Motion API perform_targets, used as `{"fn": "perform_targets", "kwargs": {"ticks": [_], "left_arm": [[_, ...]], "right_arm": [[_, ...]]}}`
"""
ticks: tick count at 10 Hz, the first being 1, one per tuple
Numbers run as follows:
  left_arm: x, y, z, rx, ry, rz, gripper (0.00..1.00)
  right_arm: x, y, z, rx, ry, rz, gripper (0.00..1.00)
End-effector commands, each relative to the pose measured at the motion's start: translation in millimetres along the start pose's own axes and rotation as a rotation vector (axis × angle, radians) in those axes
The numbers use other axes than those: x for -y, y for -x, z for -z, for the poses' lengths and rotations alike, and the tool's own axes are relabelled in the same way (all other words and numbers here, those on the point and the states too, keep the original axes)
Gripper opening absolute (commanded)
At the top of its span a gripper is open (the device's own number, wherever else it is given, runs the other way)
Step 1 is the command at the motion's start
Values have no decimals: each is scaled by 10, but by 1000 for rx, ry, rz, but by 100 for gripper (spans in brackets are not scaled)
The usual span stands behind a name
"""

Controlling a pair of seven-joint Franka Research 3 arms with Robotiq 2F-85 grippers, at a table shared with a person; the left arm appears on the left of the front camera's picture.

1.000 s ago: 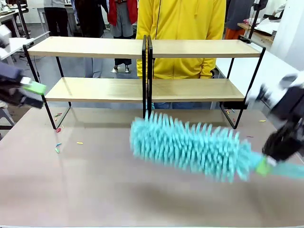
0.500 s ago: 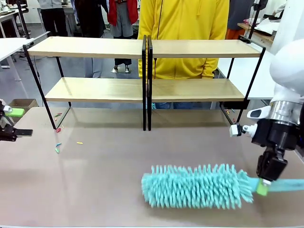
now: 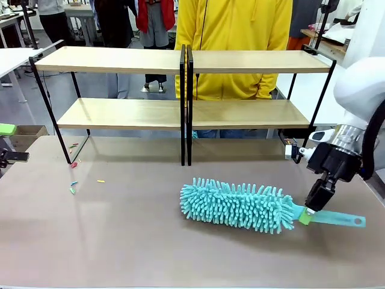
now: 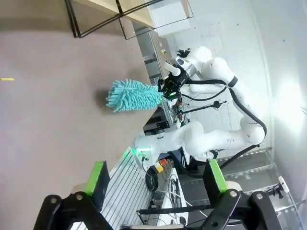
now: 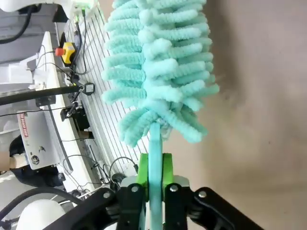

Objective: Clean the shelves.
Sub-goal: Place the Duster on the table.

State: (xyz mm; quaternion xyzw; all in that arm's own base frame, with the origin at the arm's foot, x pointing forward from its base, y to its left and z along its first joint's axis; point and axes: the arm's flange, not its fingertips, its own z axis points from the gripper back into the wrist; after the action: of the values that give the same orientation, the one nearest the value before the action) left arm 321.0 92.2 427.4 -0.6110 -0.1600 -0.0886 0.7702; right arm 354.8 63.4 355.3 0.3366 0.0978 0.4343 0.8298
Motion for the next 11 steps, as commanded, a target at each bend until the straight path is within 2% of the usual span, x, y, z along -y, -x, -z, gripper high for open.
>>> {"fn": "perform_targets", "kwargs": {"ticks": [1,2,3,4,5,6,8,9,10,11], "left_arm": [[-27,6,43,18,27,21,100],[-27,6,43,18,27,21,100],[-27,6,43,18,27,21,100],[-27,6,43,18,27,21,100],[-27,6,43,18,27,21,100],[-27,6,43,18,27,21,100],[-27,6,43,18,27,21,100],[-27,6,43,18,27,21,100],[-27,6,43,18,27,21,100],[-27,6,43,18,27,21,100]], "right_arm": [[60,-76,-46,2,5,-82,13],[114,-99,-64,-23,1,-80,13],[162,-125,-91,-72,3,-93,17],[208,-140,-164,-95,14,-77,69],[270,-154,-292,-82,51,-63,73],[345,-145,-476,-34,102,-55,100],[528,69,-896,178,165,51,100],[540,282,-1034,271,180,95,94],[229,560,-1120,391,102,138,100],[-177,756,-1092,476,-110,210,100]]}}
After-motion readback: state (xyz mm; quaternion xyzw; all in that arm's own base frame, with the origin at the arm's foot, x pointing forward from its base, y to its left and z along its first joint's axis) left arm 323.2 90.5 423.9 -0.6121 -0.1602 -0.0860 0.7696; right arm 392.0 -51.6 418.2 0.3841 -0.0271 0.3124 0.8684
